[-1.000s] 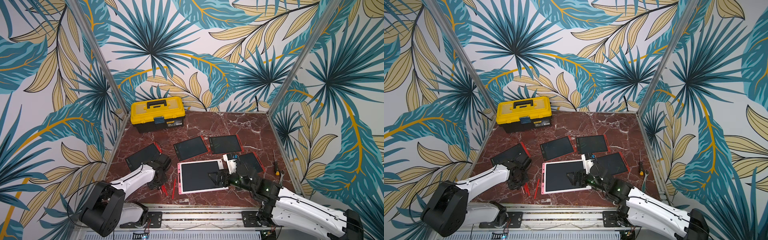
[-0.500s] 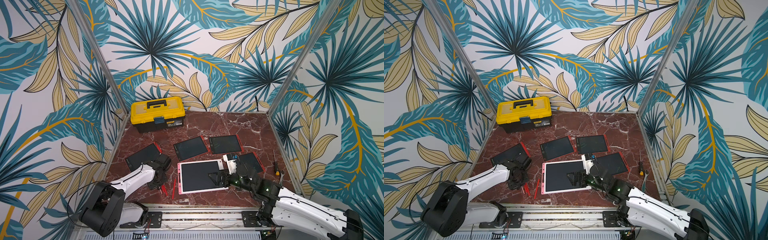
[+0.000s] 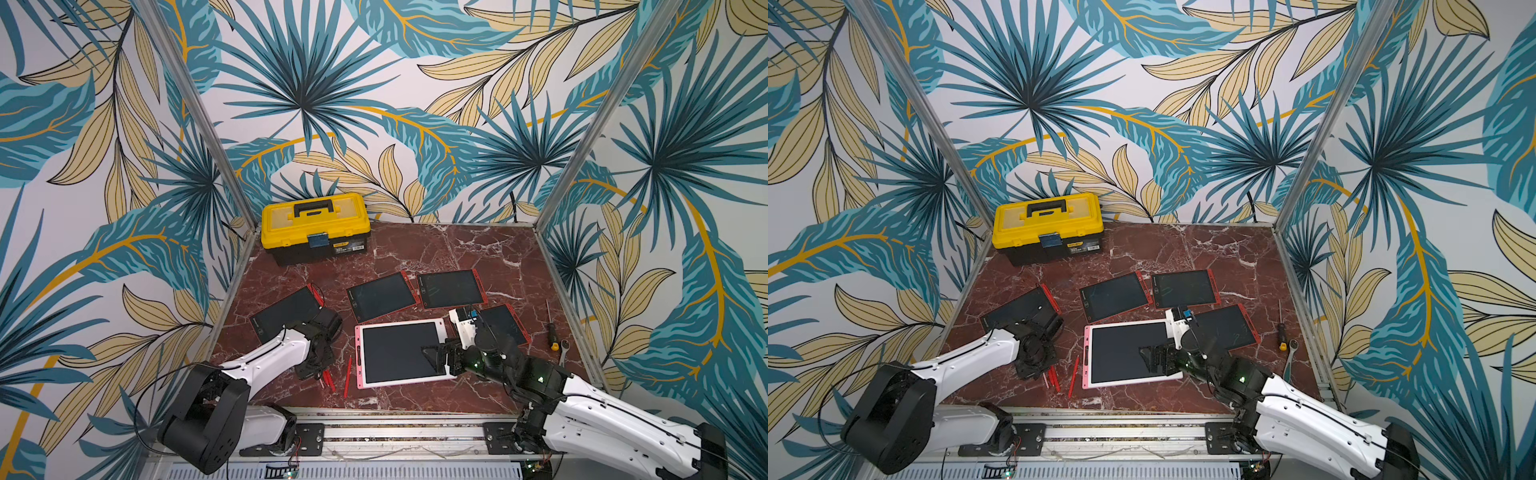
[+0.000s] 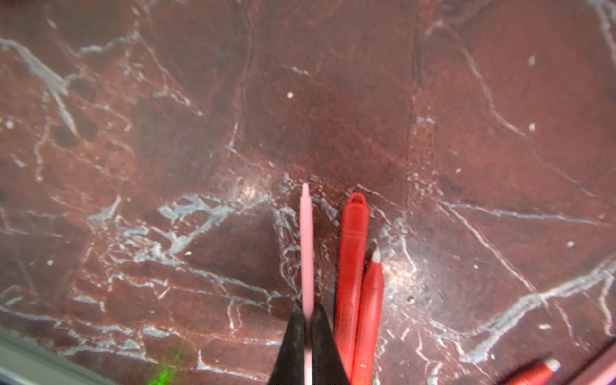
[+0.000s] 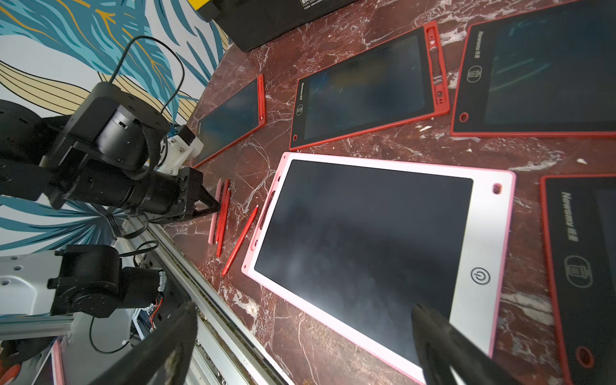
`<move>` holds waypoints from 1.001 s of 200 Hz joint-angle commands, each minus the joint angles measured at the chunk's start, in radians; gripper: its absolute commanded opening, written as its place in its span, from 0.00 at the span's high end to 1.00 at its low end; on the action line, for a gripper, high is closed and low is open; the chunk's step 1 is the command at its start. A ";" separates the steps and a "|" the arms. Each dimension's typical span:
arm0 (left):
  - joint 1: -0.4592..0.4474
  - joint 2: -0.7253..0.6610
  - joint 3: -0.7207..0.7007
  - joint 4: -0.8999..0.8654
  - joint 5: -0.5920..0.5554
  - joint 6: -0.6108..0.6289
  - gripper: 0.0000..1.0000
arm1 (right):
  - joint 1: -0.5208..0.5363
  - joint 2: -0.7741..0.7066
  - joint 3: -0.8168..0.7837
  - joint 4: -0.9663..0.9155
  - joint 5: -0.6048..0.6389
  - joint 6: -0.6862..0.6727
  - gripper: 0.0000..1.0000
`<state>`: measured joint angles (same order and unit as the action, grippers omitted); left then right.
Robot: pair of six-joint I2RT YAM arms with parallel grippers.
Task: Place the stylus back onto the writing tablet
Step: Pick up the stylus from the center of the board, then place the stylus on the writing tablet.
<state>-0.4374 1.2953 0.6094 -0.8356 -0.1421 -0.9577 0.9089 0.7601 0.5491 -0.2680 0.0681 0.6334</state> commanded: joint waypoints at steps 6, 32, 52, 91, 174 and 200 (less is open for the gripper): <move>-0.004 -0.017 0.031 -0.058 -0.009 0.026 0.94 | 0.004 -0.021 0.030 -0.051 0.036 -0.038 0.00; -0.003 -0.037 0.076 -0.103 -0.027 0.045 0.95 | 0.003 -0.026 0.041 -0.060 0.033 -0.041 0.00; -0.004 -0.046 0.112 -0.130 -0.031 0.065 0.94 | 0.004 -0.037 0.043 -0.059 0.028 -0.044 0.00; -0.008 -0.055 0.201 -0.173 -0.022 0.110 0.94 | 0.004 -0.070 0.052 -0.082 0.030 -0.056 0.00; -0.143 0.060 0.413 -0.239 -0.047 0.115 0.94 | 0.004 -0.114 0.068 -0.121 0.042 -0.062 0.00; -0.204 0.129 0.458 -0.238 -0.048 0.100 0.94 | 0.005 -0.117 0.056 -0.111 0.048 -0.052 0.00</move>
<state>-0.5934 1.3724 1.0073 -1.0473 -0.1757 -0.8440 0.9089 0.6537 0.6056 -0.3687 0.0978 0.5858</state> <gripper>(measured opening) 0.064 0.994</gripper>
